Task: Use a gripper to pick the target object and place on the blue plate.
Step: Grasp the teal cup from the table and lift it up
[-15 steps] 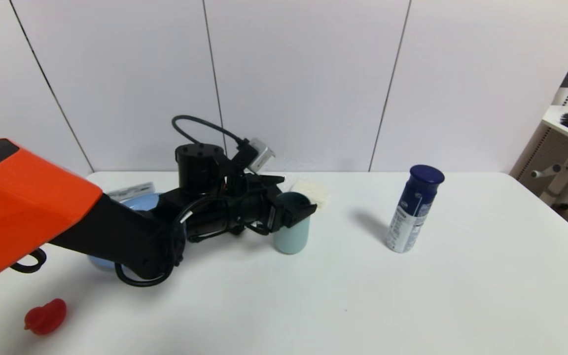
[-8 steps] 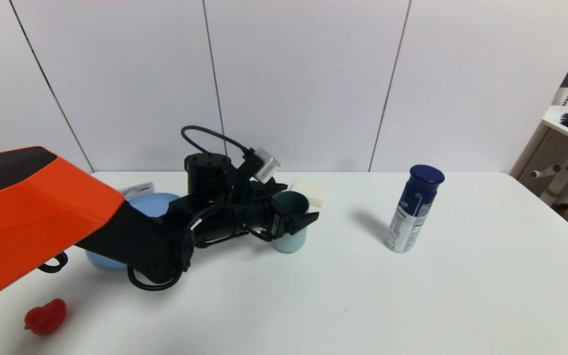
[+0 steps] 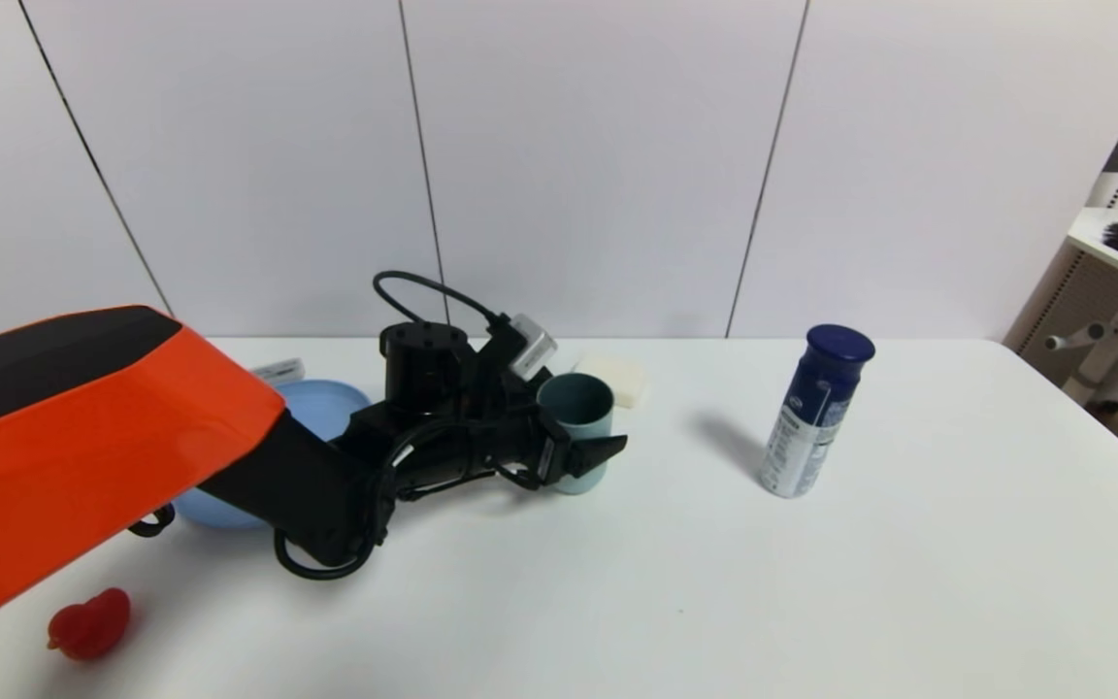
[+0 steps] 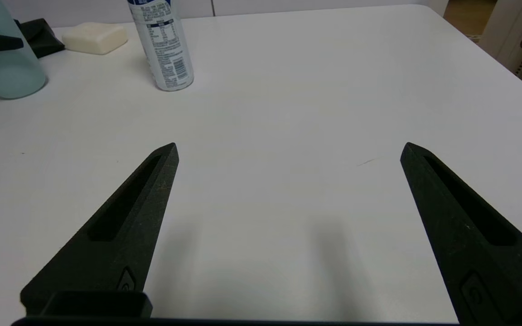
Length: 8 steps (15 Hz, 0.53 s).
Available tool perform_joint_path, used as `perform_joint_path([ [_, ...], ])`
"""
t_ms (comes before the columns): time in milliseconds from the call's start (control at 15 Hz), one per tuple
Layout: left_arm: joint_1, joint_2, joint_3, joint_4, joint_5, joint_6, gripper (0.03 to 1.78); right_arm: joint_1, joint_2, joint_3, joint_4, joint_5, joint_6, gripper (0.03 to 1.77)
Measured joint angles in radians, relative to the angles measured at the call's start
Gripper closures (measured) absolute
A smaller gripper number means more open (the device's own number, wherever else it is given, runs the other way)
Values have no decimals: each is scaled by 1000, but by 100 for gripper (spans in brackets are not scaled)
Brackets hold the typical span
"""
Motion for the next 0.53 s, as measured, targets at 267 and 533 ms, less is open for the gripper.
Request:
perform_joint_path([
  [267,0,18,-2,-2,0,2,61,0,0,0,0,0,0,11],
  [533,0,15,-2,-1,0,2,63,0,0,0,0,0,0,11],
])
